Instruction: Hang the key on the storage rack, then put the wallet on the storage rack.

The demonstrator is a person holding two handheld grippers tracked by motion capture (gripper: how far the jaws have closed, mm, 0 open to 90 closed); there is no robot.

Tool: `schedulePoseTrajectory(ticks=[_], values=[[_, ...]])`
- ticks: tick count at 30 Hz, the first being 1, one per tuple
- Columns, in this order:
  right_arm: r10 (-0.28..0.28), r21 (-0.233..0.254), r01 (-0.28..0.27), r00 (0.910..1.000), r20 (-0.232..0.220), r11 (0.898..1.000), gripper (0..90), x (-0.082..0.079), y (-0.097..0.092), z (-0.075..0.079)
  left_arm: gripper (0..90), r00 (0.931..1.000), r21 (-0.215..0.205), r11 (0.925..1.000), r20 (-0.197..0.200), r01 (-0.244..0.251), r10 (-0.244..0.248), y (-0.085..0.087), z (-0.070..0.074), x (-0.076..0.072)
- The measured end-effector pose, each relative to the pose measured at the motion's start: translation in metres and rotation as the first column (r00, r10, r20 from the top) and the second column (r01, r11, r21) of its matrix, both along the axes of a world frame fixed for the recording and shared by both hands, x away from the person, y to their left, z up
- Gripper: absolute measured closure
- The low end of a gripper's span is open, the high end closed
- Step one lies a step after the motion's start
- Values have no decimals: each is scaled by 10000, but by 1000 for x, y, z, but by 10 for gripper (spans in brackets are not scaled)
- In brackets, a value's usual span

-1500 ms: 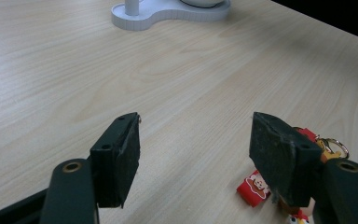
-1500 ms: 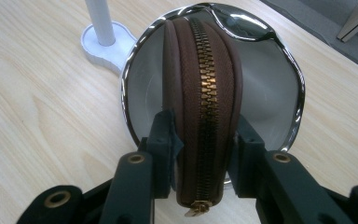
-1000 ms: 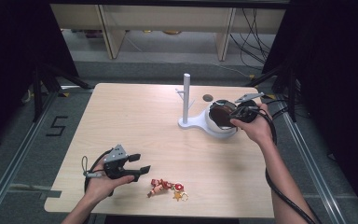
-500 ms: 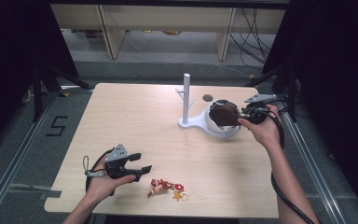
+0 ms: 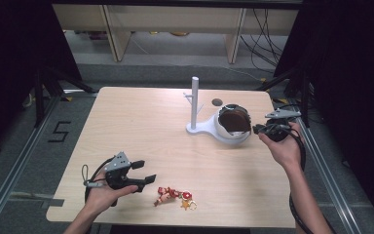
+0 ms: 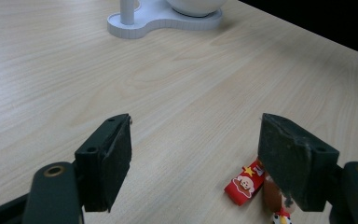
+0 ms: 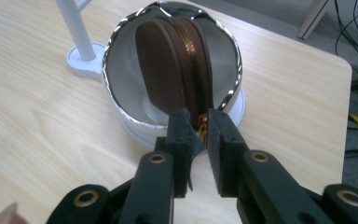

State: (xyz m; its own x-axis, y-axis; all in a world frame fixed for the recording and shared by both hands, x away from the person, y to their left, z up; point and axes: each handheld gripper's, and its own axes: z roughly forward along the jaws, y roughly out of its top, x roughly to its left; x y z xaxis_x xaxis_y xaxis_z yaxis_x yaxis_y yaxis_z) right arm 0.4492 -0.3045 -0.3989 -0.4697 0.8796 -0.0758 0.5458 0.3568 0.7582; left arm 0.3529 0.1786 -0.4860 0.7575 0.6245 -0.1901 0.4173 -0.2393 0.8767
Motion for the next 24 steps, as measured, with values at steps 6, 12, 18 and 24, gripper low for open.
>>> schedulePoseTrajectory(ticks=[6,12,18,24], values=[[-427,548,452,9980,-464,9975,797,-15,2,-8,258,10000,84,9999,18,76,-76,1,4,-2],[-197,422,215,9988,-439,9989,730,-18,5,-17,260,9997,177,9996,99,203,-205,1,4,-8],[-535,558,601,9922,-1123,9966,700,-22,8,-27,281,9994,478,9983,-5,344,-344,-3,5,-7],[-488,525,575,9867,-1551,9970,681,-26,9,-36,304,9952,938,9910,105,960,-974,-13,16,-10]])
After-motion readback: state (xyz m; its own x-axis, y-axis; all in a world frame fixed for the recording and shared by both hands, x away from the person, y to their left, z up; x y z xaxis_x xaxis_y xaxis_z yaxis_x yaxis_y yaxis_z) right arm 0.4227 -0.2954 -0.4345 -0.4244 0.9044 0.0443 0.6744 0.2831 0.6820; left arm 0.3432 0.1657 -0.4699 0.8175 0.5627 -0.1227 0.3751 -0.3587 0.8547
